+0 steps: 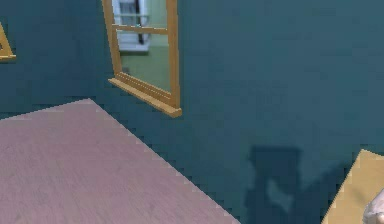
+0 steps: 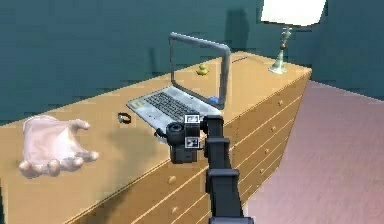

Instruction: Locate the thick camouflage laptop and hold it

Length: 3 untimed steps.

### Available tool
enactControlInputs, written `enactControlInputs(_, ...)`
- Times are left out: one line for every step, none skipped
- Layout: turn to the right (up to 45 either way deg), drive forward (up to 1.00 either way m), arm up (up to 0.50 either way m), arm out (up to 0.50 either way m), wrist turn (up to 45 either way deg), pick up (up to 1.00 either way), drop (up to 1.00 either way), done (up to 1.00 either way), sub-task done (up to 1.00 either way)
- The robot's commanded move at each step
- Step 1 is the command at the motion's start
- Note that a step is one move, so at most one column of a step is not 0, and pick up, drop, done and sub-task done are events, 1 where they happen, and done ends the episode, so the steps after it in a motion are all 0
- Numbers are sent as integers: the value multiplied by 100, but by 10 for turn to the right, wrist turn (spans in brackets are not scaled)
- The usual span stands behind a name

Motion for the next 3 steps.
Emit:
enactControlInputs(0, 0, 0, 0, 0, 100, 0, 0, 0)
enactControlInputs(0, 0, 10, 0, 0, 0, 0, 0, 0)
enactControlInputs(0, 0, 0, 0, 0, 0, 0, 100, 0)
